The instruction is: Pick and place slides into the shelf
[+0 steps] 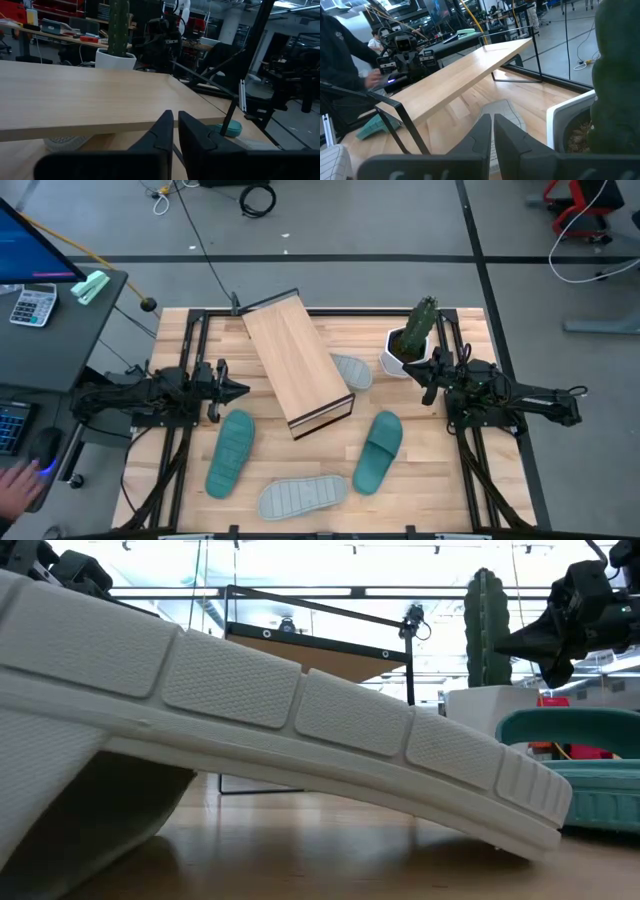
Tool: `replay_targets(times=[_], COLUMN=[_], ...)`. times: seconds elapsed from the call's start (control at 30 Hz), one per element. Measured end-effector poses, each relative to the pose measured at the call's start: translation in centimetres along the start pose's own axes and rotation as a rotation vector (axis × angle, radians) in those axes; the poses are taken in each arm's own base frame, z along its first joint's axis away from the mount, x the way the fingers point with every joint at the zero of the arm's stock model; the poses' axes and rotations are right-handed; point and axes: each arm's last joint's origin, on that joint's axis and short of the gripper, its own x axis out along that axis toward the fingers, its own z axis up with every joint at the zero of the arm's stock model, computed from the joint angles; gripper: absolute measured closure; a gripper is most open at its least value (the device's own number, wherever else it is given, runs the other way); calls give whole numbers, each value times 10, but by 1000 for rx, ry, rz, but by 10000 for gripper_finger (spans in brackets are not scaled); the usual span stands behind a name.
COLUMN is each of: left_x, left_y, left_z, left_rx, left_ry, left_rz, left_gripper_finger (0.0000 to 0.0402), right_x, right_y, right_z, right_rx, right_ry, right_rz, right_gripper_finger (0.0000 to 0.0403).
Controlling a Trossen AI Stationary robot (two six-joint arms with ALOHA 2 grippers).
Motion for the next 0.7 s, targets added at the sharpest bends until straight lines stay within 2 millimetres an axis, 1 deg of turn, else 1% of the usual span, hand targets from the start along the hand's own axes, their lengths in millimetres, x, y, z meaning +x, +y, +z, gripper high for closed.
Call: replay_targets(times=[0.2,0.53,0.7], left_x=[0,0,0], left_y=[0,0,0], left_z=[0,0,0], left_rx=[0,0,0], left_ry=[0,0,0], left_rz=[0,0,0], left_gripper_finger=[361,374,370], right_x=[0,0,0], right_y=[0,0,0], right_z=[0,0,0], right_rx=[0,0,0], right_ry=[0,0,0], right_rz=[0,0,0], right_gripper_finger=[376,376,376])
